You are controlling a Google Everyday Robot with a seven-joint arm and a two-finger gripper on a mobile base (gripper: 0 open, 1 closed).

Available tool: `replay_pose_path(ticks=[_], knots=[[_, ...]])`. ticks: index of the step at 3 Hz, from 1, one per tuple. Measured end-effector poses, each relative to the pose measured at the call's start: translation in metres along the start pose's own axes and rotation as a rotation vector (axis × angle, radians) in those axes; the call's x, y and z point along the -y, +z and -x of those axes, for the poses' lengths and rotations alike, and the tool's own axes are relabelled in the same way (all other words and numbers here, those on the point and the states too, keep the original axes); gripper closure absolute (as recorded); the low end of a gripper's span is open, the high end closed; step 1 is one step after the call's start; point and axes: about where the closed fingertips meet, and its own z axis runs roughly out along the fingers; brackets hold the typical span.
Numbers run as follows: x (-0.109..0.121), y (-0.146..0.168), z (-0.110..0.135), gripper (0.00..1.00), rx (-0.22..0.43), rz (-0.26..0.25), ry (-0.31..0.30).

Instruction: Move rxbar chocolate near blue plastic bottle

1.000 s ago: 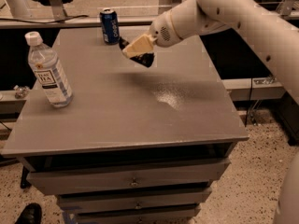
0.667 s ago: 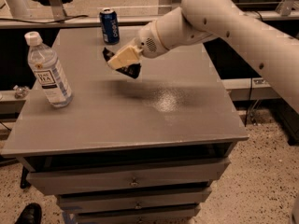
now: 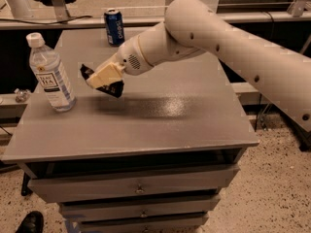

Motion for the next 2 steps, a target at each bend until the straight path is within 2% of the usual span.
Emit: replay_pose_path(ticks=[1, 2], knots=[[-0.016, 0.019, 0.002, 1.00, 0.005, 0.028, -0.009], [-0.021, 0.032, -0.006, 1.00, 0.001, 0.035, -0.009]])
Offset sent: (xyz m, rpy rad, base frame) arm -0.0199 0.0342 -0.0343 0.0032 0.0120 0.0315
